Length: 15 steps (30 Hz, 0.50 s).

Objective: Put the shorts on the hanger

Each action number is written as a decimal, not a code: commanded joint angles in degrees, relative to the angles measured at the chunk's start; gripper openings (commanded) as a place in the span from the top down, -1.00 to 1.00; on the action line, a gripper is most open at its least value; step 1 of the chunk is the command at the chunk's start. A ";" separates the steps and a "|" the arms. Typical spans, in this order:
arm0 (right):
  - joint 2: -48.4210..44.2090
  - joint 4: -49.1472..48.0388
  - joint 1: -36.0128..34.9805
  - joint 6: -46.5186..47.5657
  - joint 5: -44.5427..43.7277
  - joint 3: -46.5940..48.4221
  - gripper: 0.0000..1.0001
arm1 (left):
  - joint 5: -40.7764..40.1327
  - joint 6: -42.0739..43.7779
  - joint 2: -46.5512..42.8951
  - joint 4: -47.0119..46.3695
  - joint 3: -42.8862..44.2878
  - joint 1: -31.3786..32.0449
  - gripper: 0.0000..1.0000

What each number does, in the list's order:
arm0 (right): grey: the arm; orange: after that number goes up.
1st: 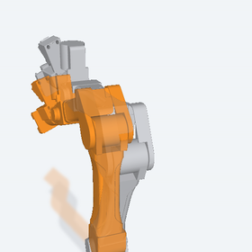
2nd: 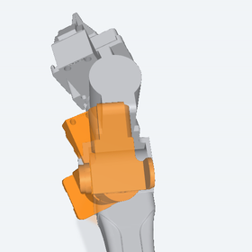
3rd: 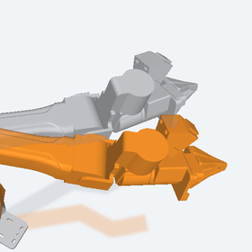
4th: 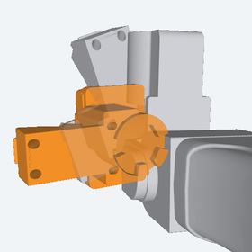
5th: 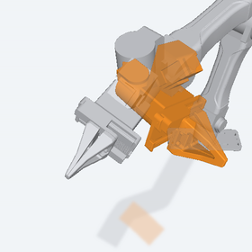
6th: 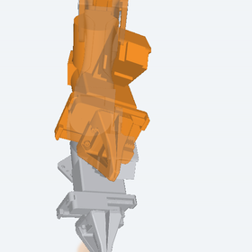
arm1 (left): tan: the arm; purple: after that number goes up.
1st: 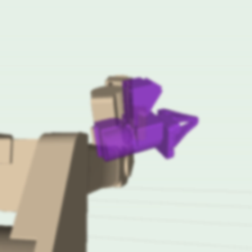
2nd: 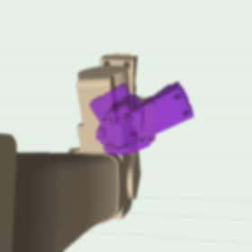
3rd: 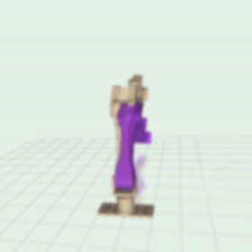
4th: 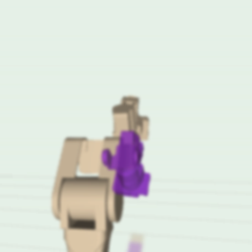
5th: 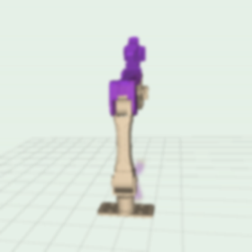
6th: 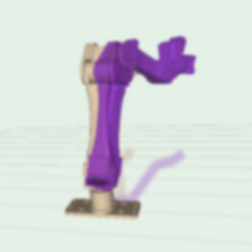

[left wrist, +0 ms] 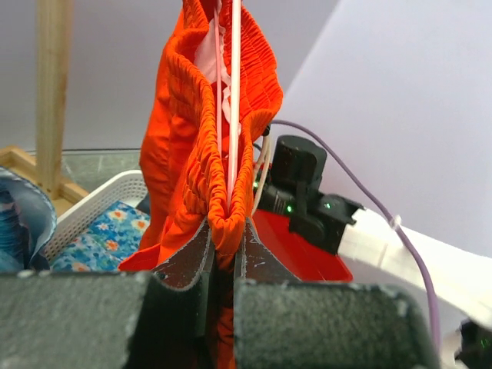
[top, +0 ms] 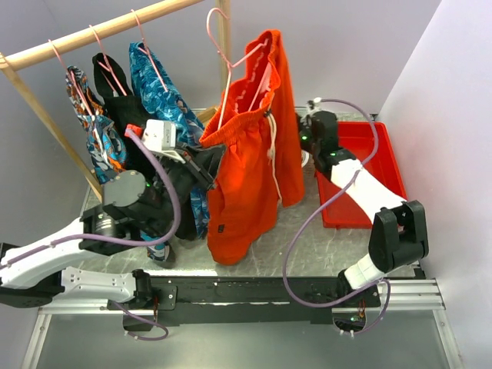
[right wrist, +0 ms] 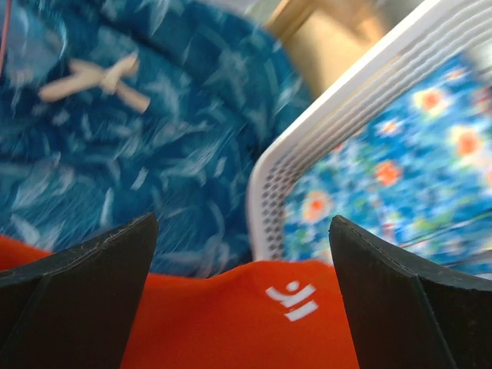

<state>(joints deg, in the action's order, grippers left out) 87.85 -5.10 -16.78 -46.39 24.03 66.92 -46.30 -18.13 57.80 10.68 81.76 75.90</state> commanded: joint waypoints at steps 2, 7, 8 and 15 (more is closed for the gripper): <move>0.90 1.14 -5.11 -2.56 -0.39 7.85 -1.00 | -13.78 0.72 2.05 -13.13 0.16 2.85 0.98; 5.57 3.79 -7.57 -3.79 -0.83 13.50 -1.00 | -22.68 4.50 5.29 -18.39 -0.02 3.99 0.98; 7.05 3.87 -8.18 -3.88 -0.92 15.07 -1.00 | -23.73 5.73 6.00 -19.54 0.16 3.99 0.98; 13.66 8.00 -10.11 -2.92 -0.04 22.20 -1.00 | -31.48 16.52 15.49 -23.23 8.50 3.29 0.98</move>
<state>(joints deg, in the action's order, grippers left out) 99.55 0.64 -25.69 -49.45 23.22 85.30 -72.99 -9.47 71.02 -4.34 85.27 79.57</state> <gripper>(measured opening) 0.997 0.081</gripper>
